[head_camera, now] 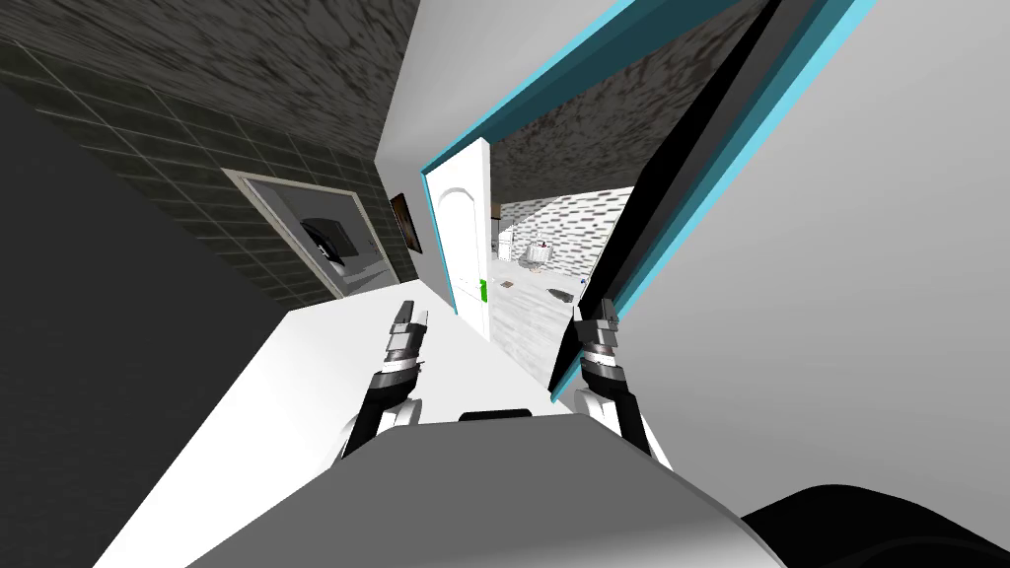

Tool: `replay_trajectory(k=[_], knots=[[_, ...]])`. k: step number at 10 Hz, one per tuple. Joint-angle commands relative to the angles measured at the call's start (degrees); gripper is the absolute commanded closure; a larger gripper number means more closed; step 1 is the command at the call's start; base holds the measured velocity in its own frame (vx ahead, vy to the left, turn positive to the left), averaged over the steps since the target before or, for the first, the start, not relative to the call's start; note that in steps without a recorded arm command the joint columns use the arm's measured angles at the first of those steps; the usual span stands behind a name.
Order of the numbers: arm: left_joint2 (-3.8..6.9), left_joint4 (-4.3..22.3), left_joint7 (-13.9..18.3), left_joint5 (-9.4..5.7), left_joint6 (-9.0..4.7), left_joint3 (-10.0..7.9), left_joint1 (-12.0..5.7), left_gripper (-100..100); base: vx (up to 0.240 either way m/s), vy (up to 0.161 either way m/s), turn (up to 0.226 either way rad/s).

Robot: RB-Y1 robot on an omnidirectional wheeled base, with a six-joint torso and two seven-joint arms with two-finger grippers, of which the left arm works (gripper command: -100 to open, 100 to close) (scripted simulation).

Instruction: Push the door open

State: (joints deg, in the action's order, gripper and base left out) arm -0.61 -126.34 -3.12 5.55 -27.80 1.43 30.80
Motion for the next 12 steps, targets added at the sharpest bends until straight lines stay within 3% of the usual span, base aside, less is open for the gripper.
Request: replay_trajectory(k=[1, 5, 10, 12], knots=[[0.73, 1.9, 0.3, -0.1, 0.46, 0.65, -1.12, -100, 0.047, 0.054, -0.094], [2.0, 6.1, 1.1, -0.33, 1.48, 2.1, -3.61, -100, 0.121, 0.118, -0.095], [3.89, 15.7, 2.7, -0.84, 3.77, 5.34, -9.2, -100, 0.145, 0.171, -0.141], [4.21, 18.1, 3.1, -0.98, 4.36, 6.18, -10.65, -100, 0.101, 0.141, -0.119]])
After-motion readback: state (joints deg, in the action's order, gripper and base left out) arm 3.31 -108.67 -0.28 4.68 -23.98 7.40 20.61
